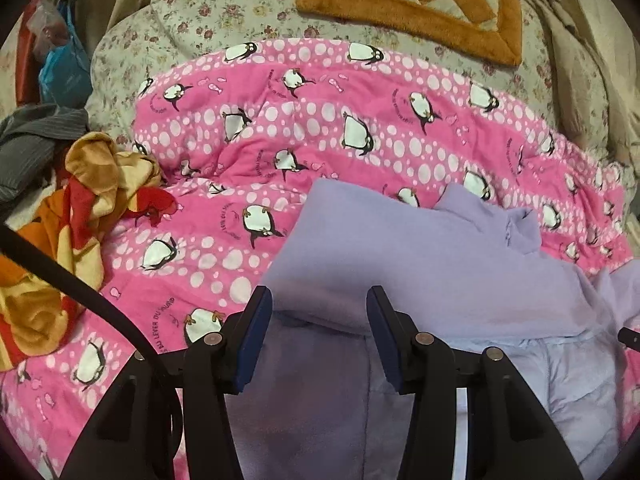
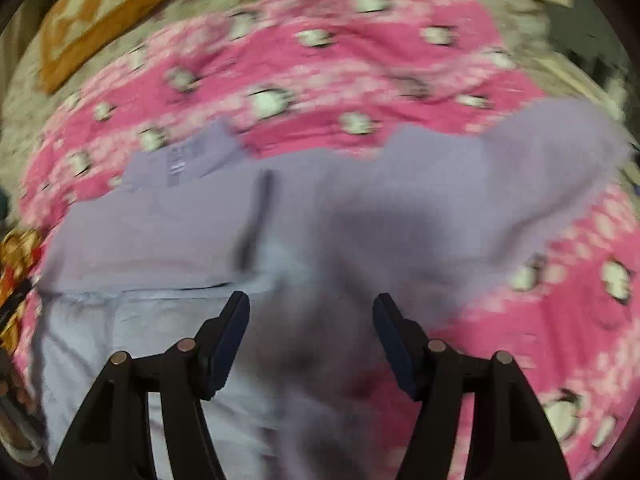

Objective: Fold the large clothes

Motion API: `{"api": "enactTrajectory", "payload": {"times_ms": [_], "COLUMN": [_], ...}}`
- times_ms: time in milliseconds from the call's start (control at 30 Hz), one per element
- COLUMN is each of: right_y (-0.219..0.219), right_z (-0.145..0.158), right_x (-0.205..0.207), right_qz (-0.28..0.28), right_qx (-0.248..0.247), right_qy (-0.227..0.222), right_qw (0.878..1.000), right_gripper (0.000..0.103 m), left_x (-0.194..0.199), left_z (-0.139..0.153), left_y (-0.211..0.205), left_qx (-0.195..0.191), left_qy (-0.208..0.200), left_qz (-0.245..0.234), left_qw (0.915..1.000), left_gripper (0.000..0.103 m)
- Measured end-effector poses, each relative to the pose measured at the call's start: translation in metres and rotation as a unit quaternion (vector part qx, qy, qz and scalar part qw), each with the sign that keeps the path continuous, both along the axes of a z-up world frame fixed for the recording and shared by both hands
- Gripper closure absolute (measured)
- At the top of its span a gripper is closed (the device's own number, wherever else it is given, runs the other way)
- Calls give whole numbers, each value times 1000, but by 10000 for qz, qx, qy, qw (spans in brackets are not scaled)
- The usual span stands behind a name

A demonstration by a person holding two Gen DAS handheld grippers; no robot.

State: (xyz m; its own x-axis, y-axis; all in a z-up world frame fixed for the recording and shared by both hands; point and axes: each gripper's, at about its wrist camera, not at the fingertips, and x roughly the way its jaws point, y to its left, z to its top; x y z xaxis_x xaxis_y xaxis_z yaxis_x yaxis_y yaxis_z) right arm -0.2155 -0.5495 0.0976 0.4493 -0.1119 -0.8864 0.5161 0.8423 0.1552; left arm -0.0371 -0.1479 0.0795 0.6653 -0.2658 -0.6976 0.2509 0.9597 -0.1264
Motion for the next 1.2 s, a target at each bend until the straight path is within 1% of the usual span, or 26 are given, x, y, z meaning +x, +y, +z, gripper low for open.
{"api": "enactTrajectory", "payload": {"times_ms": [100, 133, 233, 267, 333, 400, 500, 567, 633, 733, 800, 833, 900, 933, 967, 1000, 1067, 1133, 1200], "right_y": [-34, -44, -80, -94, -120, -149, -180, -200, -217, -235, -248, -256, -260, -262, -262, -258, -245, -222, -195], "right_z": [8, 11, 17, 17, 13, 10, 12, 15, 16, 16, 9, 3, 2, 3, 4, 10, 23, 42, 61], "right_x": [-24, -32, -61, -71, -89, -107, -120, -121, -112, -93, -80, -75, -76, -75, -75, -75, -73, -65, -52], "right_qz": [-343, -478, -1039, -1264, -1677, -2139, -2550, -2803, -2860, -2781, -2764, -2795, -2896, -2880, -2828, -2746, -2504, -2152, -1731], "right_qx": [112, 59, -434, -509, -384, -228, -108, -124, -218, -521, -554, -510, -619, -633, -585, -561, -692, -789, -705], "right_qy": [-180, -187, -161, -153, -262, -440, -878, -1009, -1000, -911, -712, -596, -563, -601, -637, -724, -880, -1057, -1323], "right_qw": [9992, 9987, 9935, 9906, 9847, 9756, 9629, 9545, 9528, 9548, 9568, 9569, 9535, 9536, 9553, 9572, 9616, 9676, 9734], "right_gripper": [33, 33, 32, 32, 32, 32, 32, 32, 32, 34, 42, 52, 68, 84, 89, 90, 92, 93, 93], "left_x": [5, 8, 11, 12, 13, 13, 13, 13, 13, 14, 16, 16, 17, 17, 17, 17, 17, 15, 13], "left_z": [-3, -5, -10, -12, -14, -16, -21, -23, -23, -24, -28, -29, -31, -31, -31, -31, -29, -25, -19], "left_y": [9, 12, 16, 17, 18, 17, 15, 15, 15, 14, 14, 14, 14, 13, 14, 14, 16, 20, 24], "left_qx": [-323, -424, -467, -480, -497, -499, -484, -515, -546, -536, -529, -523, -517, -514, -525, -542, -618, -698, -810], "left_qy": [244, 343, 469, 501, 543, 573, 630, 613, 552, 528, 582, 611, 645, 639, 637, 632, 613, 550, 476], "left_qz": [-35, -6, 119, 151, 164, 159, 146, 155, 185, 228, 241, 245, 253, 255, 247, 244, 251, 293, 354], "left_qw": [9992, 9985, 9977, 9975, 9972, 9970, 9967, 9967, 9968, 9969, 9966, 9965, 9963, 9963, 9963, 9962, 9959, 9956, 9949], "left_gripper": [83, 83, 83, 83, 83, 83, 83, 83, 83, 83, 83, 83, 83, 83, 83, 83, 83, 83, 83]}}
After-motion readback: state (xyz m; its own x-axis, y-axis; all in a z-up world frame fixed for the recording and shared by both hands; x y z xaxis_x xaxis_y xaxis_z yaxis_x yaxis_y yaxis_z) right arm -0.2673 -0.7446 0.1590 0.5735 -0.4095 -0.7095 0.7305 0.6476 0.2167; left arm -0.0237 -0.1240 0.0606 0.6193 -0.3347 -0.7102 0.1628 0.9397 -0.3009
